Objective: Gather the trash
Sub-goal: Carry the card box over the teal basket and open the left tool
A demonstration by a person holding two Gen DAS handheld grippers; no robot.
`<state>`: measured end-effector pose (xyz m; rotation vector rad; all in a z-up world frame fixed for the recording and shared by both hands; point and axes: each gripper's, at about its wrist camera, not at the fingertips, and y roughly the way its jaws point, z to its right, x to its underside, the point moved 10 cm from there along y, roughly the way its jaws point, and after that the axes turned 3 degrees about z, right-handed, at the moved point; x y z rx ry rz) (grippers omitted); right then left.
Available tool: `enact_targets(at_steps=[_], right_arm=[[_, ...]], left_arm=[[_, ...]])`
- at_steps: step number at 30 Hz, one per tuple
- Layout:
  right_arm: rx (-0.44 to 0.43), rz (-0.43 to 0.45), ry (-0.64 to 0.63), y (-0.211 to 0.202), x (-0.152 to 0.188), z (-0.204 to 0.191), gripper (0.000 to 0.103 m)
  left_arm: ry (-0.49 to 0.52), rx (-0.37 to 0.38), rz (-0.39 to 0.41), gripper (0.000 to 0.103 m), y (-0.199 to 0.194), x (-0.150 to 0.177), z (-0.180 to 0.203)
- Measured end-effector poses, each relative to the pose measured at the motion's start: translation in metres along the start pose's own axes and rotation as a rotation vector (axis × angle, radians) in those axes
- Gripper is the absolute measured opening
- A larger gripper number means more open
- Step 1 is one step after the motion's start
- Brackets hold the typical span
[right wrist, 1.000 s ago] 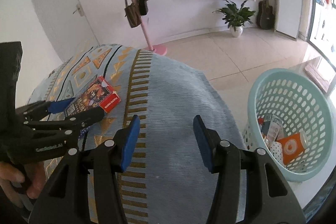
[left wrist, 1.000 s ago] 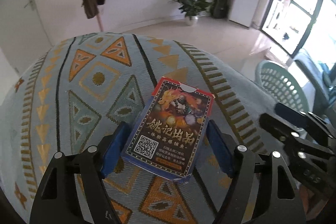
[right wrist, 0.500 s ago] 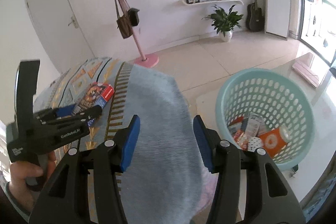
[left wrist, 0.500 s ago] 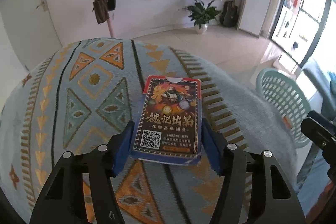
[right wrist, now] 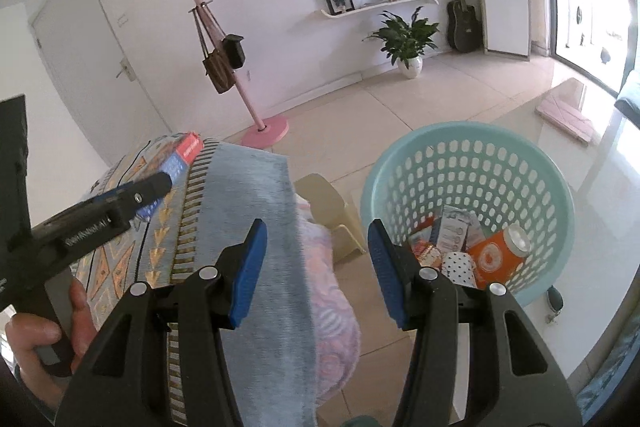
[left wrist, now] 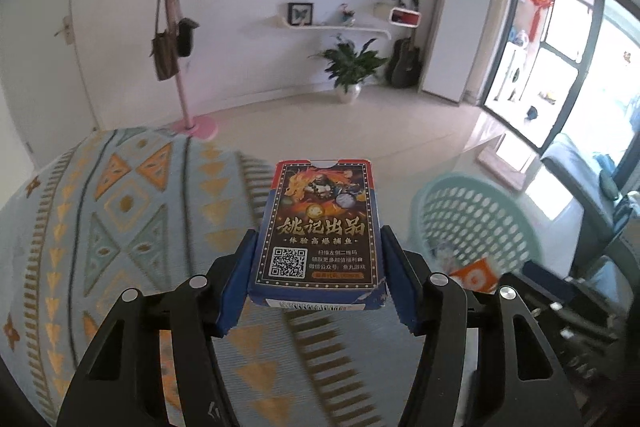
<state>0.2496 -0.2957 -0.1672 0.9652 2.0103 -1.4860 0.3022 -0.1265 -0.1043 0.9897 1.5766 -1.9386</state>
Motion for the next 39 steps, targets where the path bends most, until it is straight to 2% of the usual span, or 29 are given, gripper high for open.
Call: enact_targets(at_steps=[7,12,17,23,27,29,31,33,39], right_arm=[[0.033,0.019,0.066,-0.009,-0.006,0.038,0.049],[0.083,0.047,0.104,-0.017,-0.016,0.071,0.049],[0.164,0.067,0.137,-0.023,-0.021,0.112,0.049],[0.207,0.062,0.206,-0.022,-0.017,0.154,0.049],[0.215,0.047,0.240,-0.017,-0.014,0.165,0.049],[0.220,0.046,0.234,-0.017,-0.014,0.166,0.049],[0.220,0.047,0.210,-0.018,-0.013,0.162,0.049],[0.226,0.048,0.198,-0.016,-0.013,0.157,0.049],[0.192,0.054,0.134,-0.020,-0.015,0.125,0.049]], left_arm=[[0.045,0.092,0.018,0.057,0.006,-0.014,0.054],[0.070,0.175,-0.009,0.057,0.026,-0.017,0.099],[0.112,0.254,-0.059,0.057,0.052,-0.009,0.148],[0.132,0.268,-0.151,0.058,0.096,0.012,0.174],[0.131,0.302,-0.267,0.059,0.122,0.035,0.177],[0.120,0.302,-0.282,0.063,0.123,0.040,0.170],[0.105,0.307,-0.267,0.069,0.116,0.037,0.160],[0.101,0.299,-0.236,0.071,0.102,0.032,0.151],[0.041,0.277,-0.078,0.075,0.041,0.015,0.112]])
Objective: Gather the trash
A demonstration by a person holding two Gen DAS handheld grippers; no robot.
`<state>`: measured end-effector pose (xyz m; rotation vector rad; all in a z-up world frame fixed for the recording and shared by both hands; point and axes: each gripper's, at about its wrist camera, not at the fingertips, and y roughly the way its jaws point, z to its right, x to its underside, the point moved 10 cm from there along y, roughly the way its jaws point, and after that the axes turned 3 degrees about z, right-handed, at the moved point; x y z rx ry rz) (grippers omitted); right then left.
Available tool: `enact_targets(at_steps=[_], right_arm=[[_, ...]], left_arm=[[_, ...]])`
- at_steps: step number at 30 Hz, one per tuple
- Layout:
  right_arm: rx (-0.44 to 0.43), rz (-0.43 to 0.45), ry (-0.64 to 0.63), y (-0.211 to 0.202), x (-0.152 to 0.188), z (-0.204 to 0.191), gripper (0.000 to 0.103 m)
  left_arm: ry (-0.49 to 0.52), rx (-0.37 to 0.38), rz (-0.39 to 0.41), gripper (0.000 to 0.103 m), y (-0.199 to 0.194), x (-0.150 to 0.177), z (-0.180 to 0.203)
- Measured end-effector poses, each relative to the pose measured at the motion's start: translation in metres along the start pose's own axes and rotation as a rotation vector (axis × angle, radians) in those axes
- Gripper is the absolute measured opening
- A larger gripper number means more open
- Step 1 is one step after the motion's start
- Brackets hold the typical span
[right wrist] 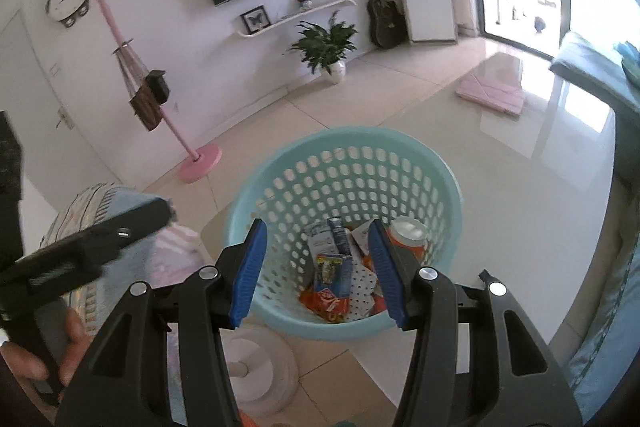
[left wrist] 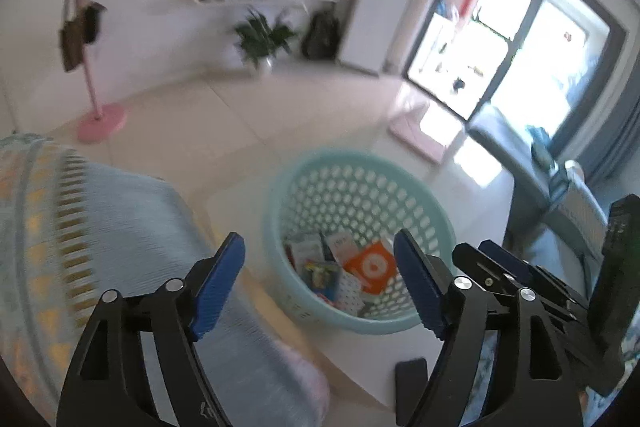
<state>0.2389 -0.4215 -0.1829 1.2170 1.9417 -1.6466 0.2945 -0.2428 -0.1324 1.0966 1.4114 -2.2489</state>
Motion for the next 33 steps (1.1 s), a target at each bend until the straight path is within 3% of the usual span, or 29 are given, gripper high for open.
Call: enact_targets(at_steps=[5,12,15,19,22,24,26,29,33], right_arm=[[-0.022,0.046,-0.099,-0.022,-0.003,-0.035,0.053],[-0.032,0.128,-0.187,-0.053,0.005,-0.078,0.053],[0.022,0.211,-0.203,-0.070,0.008,-0.083,0.056],[0.041,0.250,-0.221,-0.082,0.014,-0.087,0.057],[0.040,0.257,-0.225,-0.086,0.020,-0.091,0.062],[0.046,0.259,-0.232,-0.086,0.025,-0.094,0.065],[0.038,0.253,-0.234,-0.086,0.028,-0.097,0.066],[0.023,0.260,-0.241,-0.087,0.035,-0.105,0.067],[0.015,0.279,-0.245,-0.087,0.046,-0.109,0.067]], left_arm=[[0.038,0.005,0.103,0.077,-0.061,0.008,-0.006],[0.092,-0.291,0.291,0.086,-0.131,0.022,-0.033],[0.078,-0.364,0.382,0.093,-0.153,0.028,-0.040],[0.074,-0.429,0.441,0.095,-0.170,0.034,-0.054],[0.058,-0.456,0.457,0.095,-0.171,0.040,-0.065],[-0.030,-0.426,0.407,0.095,-0.167,0.043,-0.079],[-0.074,-0.401,0.415,0.095,-0.169,0.040,-0.086],[-0.076,-0.484,0.418,0.095,-0.172,0.039,-0.096],[-0.079,-0.491,0.421,0.095,-0.172,0.037,-0.098]])
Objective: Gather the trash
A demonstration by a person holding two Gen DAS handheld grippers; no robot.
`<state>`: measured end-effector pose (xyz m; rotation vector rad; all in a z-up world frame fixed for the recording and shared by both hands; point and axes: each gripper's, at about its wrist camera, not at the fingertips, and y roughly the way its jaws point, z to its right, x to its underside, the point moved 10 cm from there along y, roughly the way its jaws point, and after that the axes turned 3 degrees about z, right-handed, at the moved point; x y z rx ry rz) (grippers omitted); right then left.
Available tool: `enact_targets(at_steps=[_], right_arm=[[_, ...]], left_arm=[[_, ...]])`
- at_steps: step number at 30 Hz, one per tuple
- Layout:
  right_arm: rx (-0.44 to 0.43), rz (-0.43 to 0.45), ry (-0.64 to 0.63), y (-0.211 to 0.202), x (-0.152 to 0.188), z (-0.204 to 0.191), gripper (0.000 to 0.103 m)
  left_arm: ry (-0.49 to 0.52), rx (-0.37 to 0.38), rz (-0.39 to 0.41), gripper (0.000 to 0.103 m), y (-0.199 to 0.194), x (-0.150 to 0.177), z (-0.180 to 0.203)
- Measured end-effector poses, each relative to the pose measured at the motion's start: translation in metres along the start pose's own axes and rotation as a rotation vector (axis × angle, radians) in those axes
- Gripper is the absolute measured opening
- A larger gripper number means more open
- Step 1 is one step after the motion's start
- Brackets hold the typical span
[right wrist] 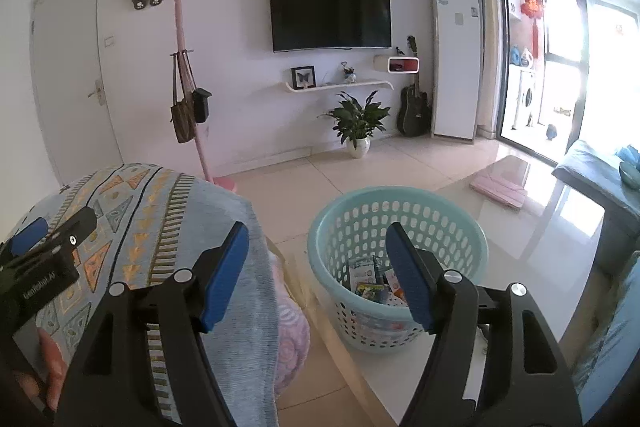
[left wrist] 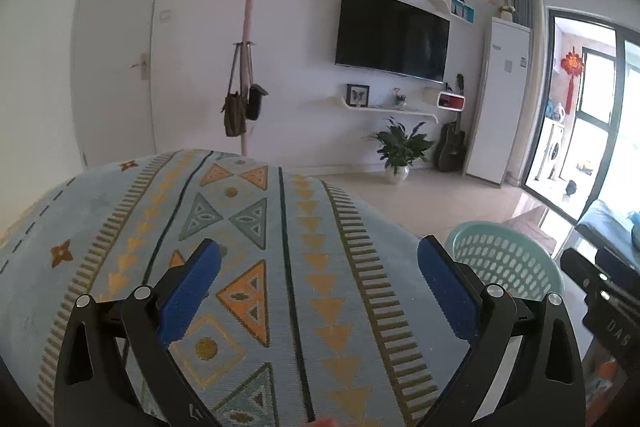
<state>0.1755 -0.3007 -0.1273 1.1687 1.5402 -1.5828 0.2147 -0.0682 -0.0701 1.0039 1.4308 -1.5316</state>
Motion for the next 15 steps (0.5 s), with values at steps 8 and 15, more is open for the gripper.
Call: enact_targets(at_steps=[8,15], right_arm=[[-0.005,-0.019,0.018,0.0063,0.0076,0.0003,0.067],[-0.018,-0.032,-0.009,0.0111,0.0080,-0.0050,0.067]], left_arm=[[-0.006,0.023,-0.017,0.095,0.0014,0.0065,0.0007],[-0.007,0.040,-0.014,0.095,0.0020,0.0079,0.0029]])
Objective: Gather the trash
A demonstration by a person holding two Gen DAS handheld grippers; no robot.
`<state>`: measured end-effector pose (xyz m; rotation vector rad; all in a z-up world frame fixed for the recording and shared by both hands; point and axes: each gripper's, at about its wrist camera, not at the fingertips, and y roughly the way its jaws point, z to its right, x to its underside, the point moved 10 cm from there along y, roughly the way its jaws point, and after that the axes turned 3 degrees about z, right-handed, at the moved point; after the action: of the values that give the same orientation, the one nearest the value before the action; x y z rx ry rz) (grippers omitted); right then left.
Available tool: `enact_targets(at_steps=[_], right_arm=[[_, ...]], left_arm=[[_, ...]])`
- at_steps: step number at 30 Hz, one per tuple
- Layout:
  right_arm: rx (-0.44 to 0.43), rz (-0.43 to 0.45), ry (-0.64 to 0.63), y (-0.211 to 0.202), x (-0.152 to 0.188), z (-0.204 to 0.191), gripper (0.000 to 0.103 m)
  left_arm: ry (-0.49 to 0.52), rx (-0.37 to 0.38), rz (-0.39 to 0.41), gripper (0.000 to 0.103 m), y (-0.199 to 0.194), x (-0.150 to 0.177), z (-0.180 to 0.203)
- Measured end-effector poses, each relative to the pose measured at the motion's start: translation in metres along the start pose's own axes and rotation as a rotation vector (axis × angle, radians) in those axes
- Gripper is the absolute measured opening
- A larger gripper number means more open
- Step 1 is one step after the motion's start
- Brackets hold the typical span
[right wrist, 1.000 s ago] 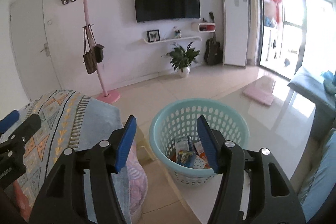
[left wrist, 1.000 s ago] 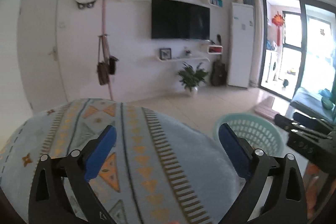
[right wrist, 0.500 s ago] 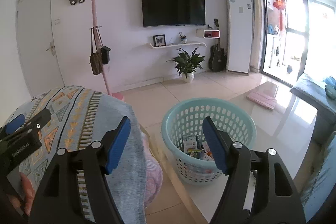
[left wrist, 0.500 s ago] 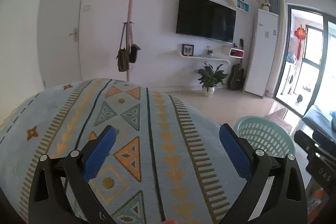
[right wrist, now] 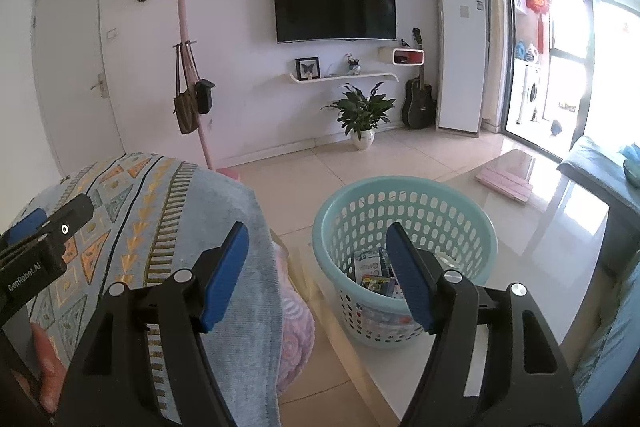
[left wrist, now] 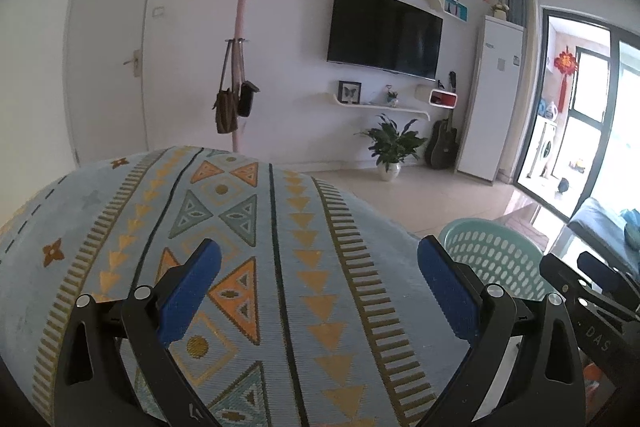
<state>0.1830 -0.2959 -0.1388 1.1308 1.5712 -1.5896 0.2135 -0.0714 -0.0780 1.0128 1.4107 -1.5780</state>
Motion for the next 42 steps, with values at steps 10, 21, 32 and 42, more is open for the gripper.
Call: enact_targets(at_steps=[10,21,32,42], right_arm=[[0.007,0.002,-0.002,-0.002,-0.001,-0.001,0.069],[0.006,0.001,-0.018,-0.002,0.000,-0.008,0.073],[0.005,0.002,-0.010,-0.004,-0.004,-0.008,0.073],[0.000,0.014,-0.028,-0.008,-0.006,-0.014,0.073]], left_arm=[[0.004,-0.004,0.028,0.095,-0.004,0.001,-0.001],[-0.001,-0.008,0.069,0.095,-0.009,-0.008,-0.005],[0.012,-0.005,0.064,0.095,-0.007,-0.007,-0.004],[-0.007,-0.002,0.051,0.095,-0.005,-0.006,-0.005]])
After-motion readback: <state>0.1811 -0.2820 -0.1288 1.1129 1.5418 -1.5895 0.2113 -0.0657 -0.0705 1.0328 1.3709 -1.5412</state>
